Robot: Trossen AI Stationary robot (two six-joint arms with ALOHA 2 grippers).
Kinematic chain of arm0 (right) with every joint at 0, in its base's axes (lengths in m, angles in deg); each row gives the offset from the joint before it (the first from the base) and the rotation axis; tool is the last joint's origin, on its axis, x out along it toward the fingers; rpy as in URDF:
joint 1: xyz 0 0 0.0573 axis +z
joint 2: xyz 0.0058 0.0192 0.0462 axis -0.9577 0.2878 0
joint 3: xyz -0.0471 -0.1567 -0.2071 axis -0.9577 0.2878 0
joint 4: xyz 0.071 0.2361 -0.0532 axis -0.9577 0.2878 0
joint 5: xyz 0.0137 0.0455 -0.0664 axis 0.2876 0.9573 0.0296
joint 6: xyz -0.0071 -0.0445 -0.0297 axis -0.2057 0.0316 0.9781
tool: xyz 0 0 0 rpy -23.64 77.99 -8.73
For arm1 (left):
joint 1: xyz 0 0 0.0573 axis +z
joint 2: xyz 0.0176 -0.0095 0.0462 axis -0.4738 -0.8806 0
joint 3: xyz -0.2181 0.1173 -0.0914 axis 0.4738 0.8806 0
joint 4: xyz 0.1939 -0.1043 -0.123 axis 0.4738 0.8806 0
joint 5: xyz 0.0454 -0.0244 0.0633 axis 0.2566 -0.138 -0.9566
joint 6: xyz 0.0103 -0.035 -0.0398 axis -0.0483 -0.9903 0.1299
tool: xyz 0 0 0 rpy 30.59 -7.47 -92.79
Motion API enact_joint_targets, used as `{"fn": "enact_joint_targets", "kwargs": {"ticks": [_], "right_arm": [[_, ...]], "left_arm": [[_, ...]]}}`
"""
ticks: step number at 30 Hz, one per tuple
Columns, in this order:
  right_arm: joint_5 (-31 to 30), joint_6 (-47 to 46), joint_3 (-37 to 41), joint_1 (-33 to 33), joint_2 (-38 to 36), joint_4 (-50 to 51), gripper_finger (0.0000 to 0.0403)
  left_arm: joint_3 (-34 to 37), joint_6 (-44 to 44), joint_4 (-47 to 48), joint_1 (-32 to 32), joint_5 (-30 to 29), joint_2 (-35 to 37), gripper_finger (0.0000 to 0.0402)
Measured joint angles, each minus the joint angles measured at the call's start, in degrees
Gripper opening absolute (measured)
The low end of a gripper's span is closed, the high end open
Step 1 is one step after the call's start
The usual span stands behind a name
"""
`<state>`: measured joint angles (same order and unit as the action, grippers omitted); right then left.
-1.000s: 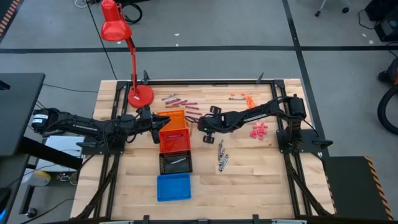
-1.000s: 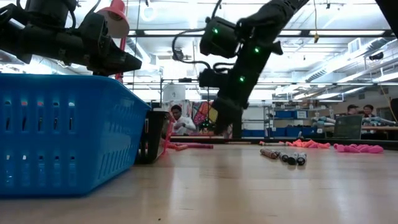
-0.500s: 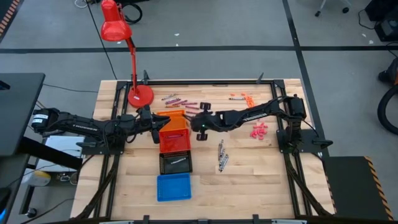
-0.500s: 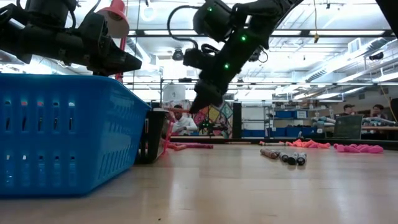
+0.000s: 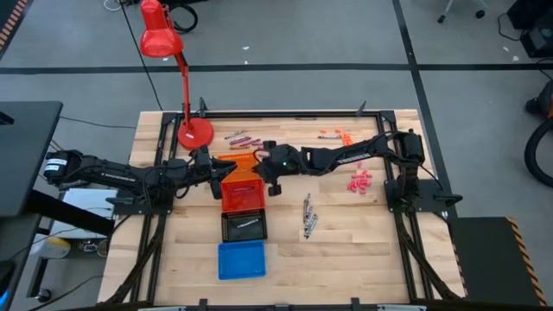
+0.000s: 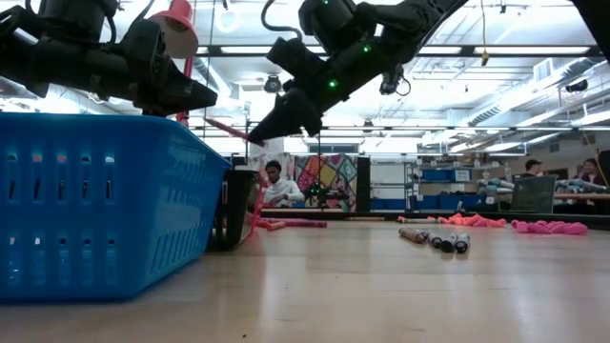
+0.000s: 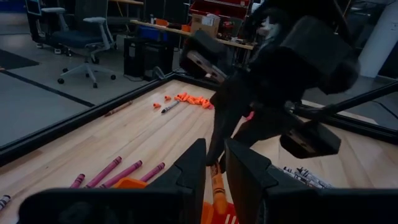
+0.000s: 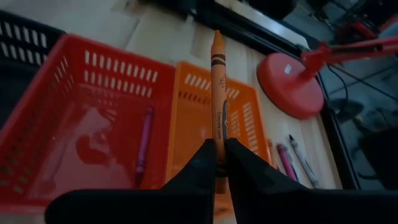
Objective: Sort crayons
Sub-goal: Put the orange crayon into the orange basket
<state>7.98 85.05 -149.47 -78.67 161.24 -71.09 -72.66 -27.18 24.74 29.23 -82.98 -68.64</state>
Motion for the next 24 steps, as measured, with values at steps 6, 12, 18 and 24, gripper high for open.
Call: {"fn": "enact_joint_targets", "kwargs": {"ticks": [6, 12, 18, 24], "right_arm": [[6.14, -2.89, 0.0, -3.23, 0.0, -2.34, 0.0034], [9.48, -3.98, -0.02, -4.07, 0.4, -6.73, 0.0035], [9.59, -4.24, -1.83, -3.15, 6.71, -11.88, 0.0035], [8.04, -6.81, -8.84, -2.92, 13.05, -7.98, 0.0035]], "left_arm": [[-0.02, 1.12, -2.33, 0.0, 0.0, 0.04, 0.0071], [-0.04, 3.04, -5.25, -0.46, 0.0, 0.47, 0.0071], [-0.04, 8.3, -7.11, -2.64, -0.02, 2.94, 0.0071], [-0.04, 11.58, -4.45, -4.5, -0.01, 6.79, 0.0071]]}}
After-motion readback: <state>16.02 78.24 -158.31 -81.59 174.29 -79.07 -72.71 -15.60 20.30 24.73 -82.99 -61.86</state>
